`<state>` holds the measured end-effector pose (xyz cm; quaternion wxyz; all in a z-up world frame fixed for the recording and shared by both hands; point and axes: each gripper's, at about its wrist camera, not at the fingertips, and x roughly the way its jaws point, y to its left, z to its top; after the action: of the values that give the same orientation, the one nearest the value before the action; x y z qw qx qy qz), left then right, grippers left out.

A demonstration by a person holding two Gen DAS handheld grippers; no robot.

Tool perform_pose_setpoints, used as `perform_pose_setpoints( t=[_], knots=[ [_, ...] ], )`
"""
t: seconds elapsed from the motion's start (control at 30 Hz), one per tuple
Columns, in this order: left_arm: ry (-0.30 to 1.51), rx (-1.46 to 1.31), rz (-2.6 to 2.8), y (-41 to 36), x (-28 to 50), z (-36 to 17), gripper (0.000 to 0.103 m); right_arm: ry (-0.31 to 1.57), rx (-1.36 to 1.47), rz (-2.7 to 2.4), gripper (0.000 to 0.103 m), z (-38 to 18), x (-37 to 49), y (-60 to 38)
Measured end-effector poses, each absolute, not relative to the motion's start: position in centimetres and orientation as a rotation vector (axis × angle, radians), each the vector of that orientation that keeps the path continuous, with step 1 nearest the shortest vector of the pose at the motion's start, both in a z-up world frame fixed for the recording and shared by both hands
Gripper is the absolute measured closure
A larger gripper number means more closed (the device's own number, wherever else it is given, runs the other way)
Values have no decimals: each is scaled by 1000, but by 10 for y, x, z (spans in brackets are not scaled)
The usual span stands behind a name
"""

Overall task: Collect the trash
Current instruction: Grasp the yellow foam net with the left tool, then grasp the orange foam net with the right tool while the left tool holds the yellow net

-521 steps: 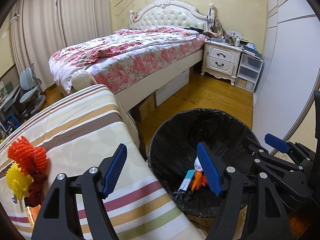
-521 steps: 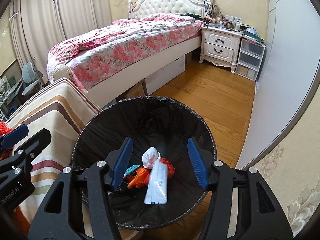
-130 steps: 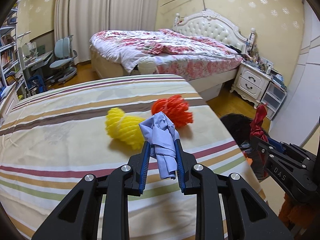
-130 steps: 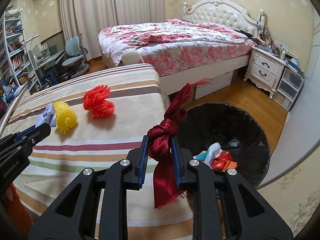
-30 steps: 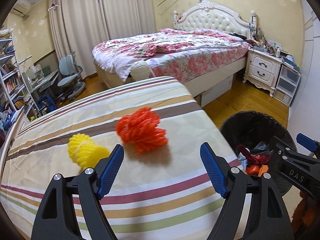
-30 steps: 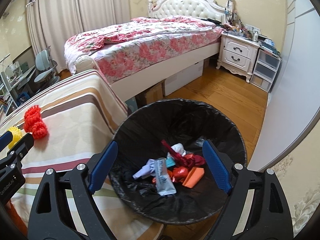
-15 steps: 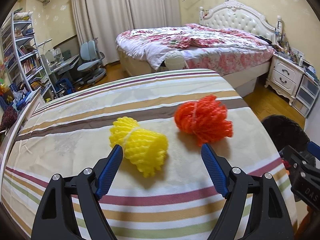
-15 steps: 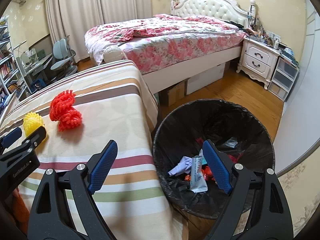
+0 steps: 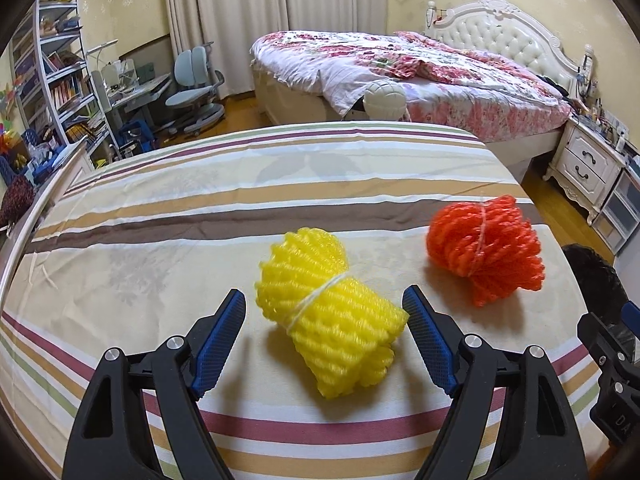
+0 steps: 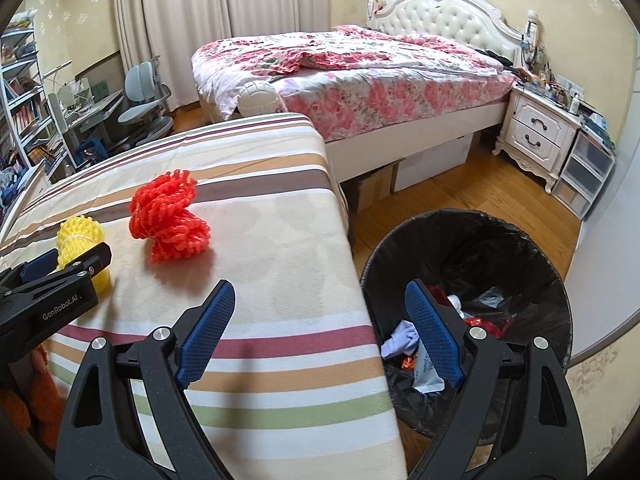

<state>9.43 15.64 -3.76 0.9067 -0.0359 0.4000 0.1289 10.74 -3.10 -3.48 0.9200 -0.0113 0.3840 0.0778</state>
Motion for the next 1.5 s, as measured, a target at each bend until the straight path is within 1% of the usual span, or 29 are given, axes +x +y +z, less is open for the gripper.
perform_pose_setpoints(
  t=[0.23, 0.3, 0.47, 0.57, 0.97, 1.23, 1.3, 1.43, 1.5],
  knots=[
    [837, -101, 266, 176, 90, -38, 25, 792, -40, 200, 18, -33, 111, -7],
    [839, -101, 253, 180, 92, -38, 35, 793, -44, 214, 18, -33, 113, 1],
    [839, -89, 212, 185, 93, -39, 43, 796, -63, 244, 18, -32, 118, 19],
    [836, -88, 204, 190, 92, -38, 45, 805, -66, 260, 18, -33, 121, 30],
    [830, -97, 216, 207, 84, -38, 47, 831, -111, 292, 18, -40, 139, 67],
    [823, -93, 216, 207, 83, -38, 47, 861, -113, 281, 18, -43, 150, 74],
    [822, -95, 216, 207, 83, -38, 47, 867, -116, 282, 25, -44, 151, 75],
    [821, -99, 216, 208, 83, -38, 47, 880, -134, 282, 47, -47, 150, 78],
    [820, -97, 216, 208, 83, -38, 48, 876, -135, 286, 52, -46, 150, 78]
  ],
)
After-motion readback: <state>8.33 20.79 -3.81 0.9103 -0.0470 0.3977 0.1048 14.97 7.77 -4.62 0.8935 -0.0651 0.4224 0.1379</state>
